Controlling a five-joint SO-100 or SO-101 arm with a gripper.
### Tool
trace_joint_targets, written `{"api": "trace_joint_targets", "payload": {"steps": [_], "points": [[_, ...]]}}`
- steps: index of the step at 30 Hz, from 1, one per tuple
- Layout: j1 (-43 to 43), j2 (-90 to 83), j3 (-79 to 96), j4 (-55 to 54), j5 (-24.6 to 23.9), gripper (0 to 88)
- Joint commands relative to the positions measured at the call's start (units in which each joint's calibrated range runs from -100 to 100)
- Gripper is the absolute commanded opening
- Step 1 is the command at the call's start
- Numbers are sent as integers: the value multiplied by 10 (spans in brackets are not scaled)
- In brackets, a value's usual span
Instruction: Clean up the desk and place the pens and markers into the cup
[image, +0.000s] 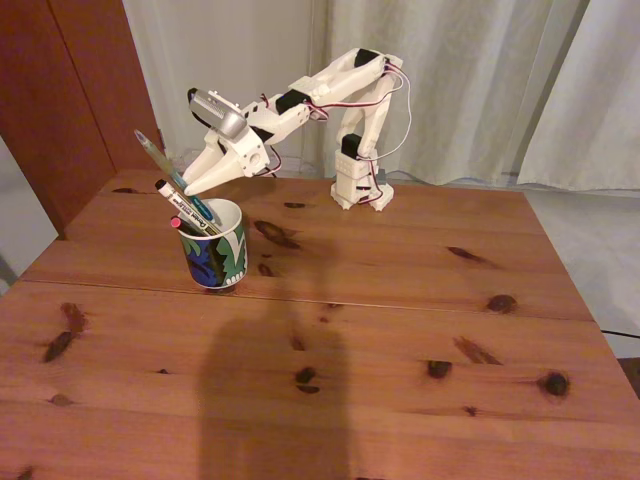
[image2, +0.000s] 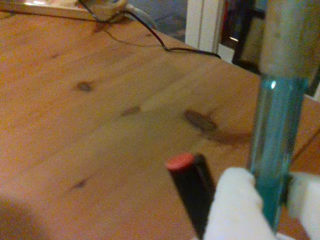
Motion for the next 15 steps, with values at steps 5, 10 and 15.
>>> {"api": "trace_joint_targets", "payload": {"steps": [5,10,15], "points": [[4,-57,42,-20,4,8],[-1,-59,56,-20,4,16],[-1,-59,60,-20,4,26]]}}
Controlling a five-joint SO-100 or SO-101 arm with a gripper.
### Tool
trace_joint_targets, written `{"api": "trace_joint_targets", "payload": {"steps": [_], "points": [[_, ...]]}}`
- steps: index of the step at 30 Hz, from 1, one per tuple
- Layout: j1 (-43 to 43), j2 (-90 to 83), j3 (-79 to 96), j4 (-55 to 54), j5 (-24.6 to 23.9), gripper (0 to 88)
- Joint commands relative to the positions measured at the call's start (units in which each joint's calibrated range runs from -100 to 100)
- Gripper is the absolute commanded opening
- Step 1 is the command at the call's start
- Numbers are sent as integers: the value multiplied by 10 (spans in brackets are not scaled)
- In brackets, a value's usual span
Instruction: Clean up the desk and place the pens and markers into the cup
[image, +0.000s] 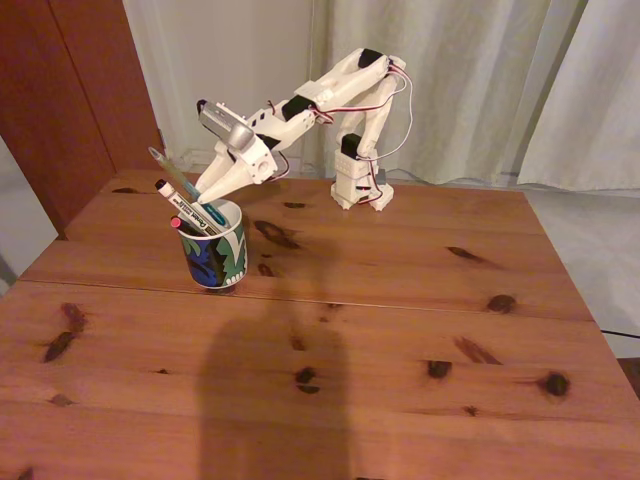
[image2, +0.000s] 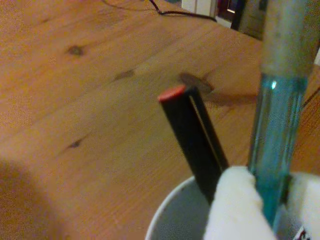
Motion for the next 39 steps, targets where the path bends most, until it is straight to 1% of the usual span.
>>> {"api": "trace_joint_targets", "payload": {"steps": [1,5,8,13,17,21,26,33,35,39], "points": [[-4,-30,-5,-17,5,41],[-5,-30,-4,-15,38,113],[-6,-30,-4,-14,45,148],[-11,-32,-4,-15,46,148],[-44,-61,-4,-10,46,148],[-92,-121,11,-5,45,147],[-179,-232,89,32,48,147],[-298,-382,255,114,101,147],[-320,-418,301,134,110,147],[-349,-482,384,155,110,147]]}}
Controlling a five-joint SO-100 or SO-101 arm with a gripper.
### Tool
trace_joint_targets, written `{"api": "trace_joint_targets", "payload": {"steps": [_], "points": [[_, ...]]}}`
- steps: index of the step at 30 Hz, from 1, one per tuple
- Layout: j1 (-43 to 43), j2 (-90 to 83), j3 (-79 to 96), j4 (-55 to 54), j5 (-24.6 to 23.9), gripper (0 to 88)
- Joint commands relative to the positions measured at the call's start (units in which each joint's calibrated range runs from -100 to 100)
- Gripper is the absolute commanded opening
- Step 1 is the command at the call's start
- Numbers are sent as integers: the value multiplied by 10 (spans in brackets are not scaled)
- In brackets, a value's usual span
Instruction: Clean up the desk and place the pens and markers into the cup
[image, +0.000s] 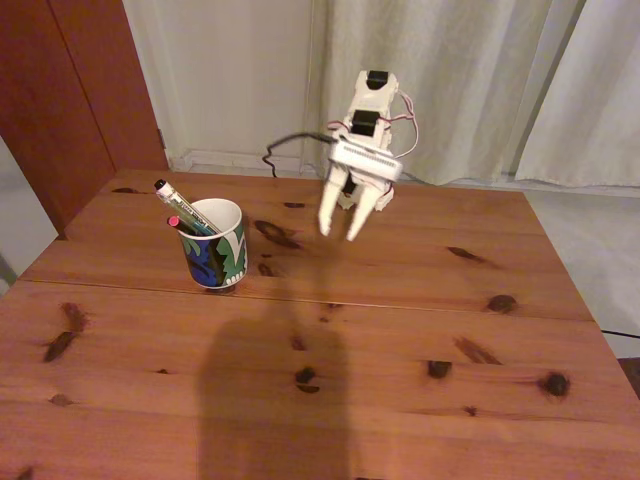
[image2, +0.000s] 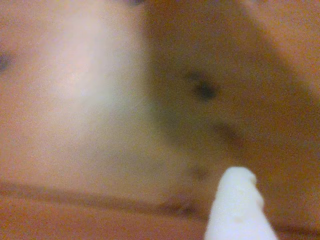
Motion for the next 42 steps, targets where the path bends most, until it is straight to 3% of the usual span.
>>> {"api": "trace_joint_targets", "payload": {"steps": [1,8,27,42], "points": [[-24,-64,58,16,6,147],[-37,-141,105,109,6,147],[-81,-251,103,564,6,148],[-80,-252,103,571,2,150]]}}
